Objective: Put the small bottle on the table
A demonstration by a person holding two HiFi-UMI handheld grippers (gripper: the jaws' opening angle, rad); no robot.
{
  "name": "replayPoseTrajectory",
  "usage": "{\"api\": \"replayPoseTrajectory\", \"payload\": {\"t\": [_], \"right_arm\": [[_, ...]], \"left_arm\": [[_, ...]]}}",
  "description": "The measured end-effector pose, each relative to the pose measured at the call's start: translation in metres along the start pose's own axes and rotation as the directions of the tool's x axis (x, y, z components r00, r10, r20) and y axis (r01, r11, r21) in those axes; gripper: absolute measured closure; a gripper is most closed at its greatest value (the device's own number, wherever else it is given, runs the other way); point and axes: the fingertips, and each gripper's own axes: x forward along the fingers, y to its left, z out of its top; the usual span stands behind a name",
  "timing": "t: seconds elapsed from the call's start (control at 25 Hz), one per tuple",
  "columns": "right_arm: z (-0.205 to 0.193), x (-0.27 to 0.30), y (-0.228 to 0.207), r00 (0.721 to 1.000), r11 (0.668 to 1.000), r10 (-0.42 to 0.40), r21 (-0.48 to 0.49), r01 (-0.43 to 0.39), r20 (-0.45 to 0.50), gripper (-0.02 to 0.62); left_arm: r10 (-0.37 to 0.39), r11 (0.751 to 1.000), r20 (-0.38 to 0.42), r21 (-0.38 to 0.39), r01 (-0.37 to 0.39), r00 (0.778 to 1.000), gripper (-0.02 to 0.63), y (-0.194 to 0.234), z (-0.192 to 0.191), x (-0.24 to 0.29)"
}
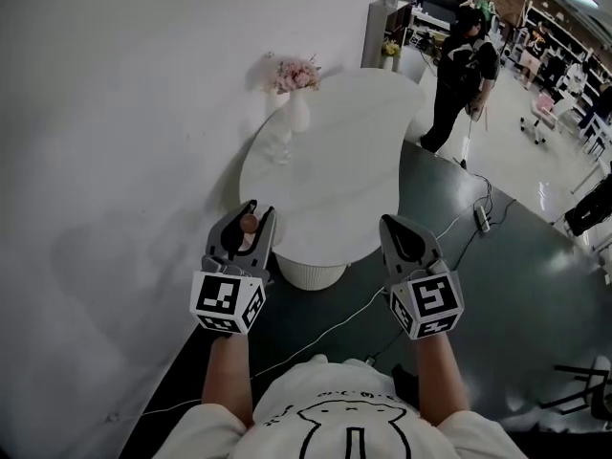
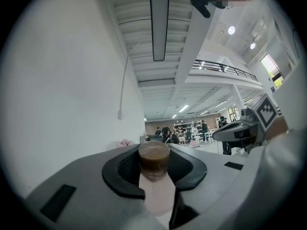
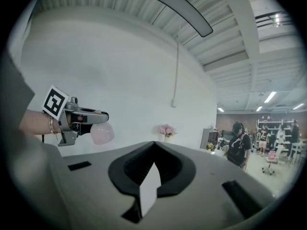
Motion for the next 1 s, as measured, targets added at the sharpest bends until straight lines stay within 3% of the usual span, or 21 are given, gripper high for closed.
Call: {"api": "replayPoseTrajectory", "payload": {"t": [0.6,1.0], "right_arm": [[-0.023,0.059,-0.036,0.999,1.0,0.007,0.013,-0.007,-0.036,0.601],[-0.037,0.144,-0.094,0.999,0.999,0.018,0.038,-0.017,-0.036,0.601]], "left_arm": [[0.008,1.0,-0.031,-0.018,-0.009,0.999,0.489,0.029,-0.025,0.07],[0.023,0.999,-0.072,-0.033,-0.025,0.997,0.489,0.055,-0.058,0.16]]}}
